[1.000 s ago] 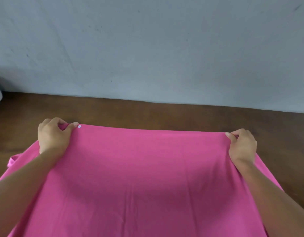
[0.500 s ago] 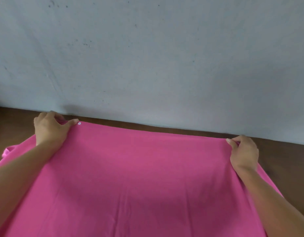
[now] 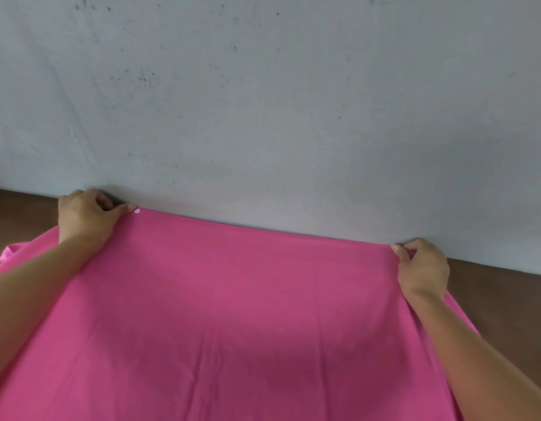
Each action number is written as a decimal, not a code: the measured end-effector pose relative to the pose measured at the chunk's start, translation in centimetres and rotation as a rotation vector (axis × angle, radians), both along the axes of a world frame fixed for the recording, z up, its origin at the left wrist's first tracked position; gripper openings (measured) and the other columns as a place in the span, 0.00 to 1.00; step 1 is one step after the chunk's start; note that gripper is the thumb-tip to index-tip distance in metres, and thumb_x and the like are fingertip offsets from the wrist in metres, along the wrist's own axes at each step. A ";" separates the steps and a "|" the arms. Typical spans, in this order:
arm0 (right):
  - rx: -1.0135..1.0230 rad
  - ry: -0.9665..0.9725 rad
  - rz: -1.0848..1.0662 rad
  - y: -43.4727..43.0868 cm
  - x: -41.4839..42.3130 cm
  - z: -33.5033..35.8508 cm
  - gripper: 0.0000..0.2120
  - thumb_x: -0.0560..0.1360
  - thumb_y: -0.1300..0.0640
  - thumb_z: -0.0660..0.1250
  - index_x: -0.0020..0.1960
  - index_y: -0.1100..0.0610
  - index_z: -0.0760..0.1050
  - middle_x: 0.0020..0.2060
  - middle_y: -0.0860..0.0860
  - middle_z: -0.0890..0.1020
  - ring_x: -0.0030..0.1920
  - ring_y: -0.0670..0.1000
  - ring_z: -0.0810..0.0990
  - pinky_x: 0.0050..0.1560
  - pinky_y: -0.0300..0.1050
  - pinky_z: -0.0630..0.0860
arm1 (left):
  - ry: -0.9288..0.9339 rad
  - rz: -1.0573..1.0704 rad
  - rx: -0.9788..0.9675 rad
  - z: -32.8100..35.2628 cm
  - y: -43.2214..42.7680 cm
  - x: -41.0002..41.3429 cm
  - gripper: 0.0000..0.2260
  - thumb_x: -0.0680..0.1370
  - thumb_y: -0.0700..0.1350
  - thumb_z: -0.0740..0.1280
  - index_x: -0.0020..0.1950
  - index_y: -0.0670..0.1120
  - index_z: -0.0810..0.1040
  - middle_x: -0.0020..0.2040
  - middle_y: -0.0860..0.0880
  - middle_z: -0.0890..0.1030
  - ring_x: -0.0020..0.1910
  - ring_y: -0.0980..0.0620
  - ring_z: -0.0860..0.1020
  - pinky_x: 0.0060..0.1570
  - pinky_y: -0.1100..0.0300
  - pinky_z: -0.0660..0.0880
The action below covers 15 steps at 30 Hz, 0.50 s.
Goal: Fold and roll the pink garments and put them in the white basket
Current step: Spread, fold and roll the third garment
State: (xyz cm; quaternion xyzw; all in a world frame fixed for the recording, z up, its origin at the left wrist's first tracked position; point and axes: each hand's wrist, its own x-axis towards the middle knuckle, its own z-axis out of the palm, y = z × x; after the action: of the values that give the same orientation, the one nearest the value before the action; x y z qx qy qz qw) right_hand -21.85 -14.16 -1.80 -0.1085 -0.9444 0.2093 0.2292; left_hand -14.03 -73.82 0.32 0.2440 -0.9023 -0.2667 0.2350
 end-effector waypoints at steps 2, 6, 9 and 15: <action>0.034 -0.020 0.005 -0.1 0.1 0.4 0.10 0.77 0.52 0.72 0.44 0.58 0.77 0.41 0.57 0.81 0.44 0.63 0.78 0.46 0.57 0.75 | -0.005 -0.034 -0.050 0.5 0.4 0.3 0.19 0.71 0.54 0.79 0.34 0.42 0.78 0.32 0.48 0.75 0.38 0.43 0.74 0.48 0.49 0.71; 0.188 -0.206 -0.004 -0.3 0.0 1.4 0.15 0.79 0.48 0.67 0.53 0.62 0.78 0.51 0.61 0.80 0.54 0.64 0.76 0.53 0.57 0.73 | -0.109 -0.112 -0.123 0.8 0.3 0.7 0.20 0.78 0.60 0.71 0.41 0.43 0.83 0.40 0.43 0.82 0.46 0.38 0.77 0.57 0.43 0.71; 0.252 -0.236 0.029 -0.9 0.9 2.3 0.16 0.80 0.49 0.67 0.58 0.61 0.76 0.55 0.61 0.78 0.58 0.64 0.75 0.57 0.58 0.71 | -0.195 -0.116 -0.158 0.6 0.0 2.0 0.22 0.78 0.64 0.66 0.50 0.45 0.84 0.46 0.43 0.82 0.52 0.37 0.76 0.61 0.41 0.71; 0.409 -0.178 0.193 -1.7 4.3 3.8 0.14 0.79 0.52 0.67 0.59 0.61 0.75 0.54 0.61 0.78 0.57 0.63 0.74 0.59 0.59 0.69 | -0.294 -0.089 -0.157 2.2 3.2 7.5 0.20 0.77 0.57 0.72 0.60 0.42 0.79 0.63 0.35 0.75 0.65 0.32 0.69 0.65 0.38 0.68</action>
State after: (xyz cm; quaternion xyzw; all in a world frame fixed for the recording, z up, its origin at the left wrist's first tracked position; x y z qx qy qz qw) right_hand -17.53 -15.89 2.01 0.0131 -0.9896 0.0244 0.1414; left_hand -6.48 -70.65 2.55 0.2212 -0.9549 -0.1672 0.1066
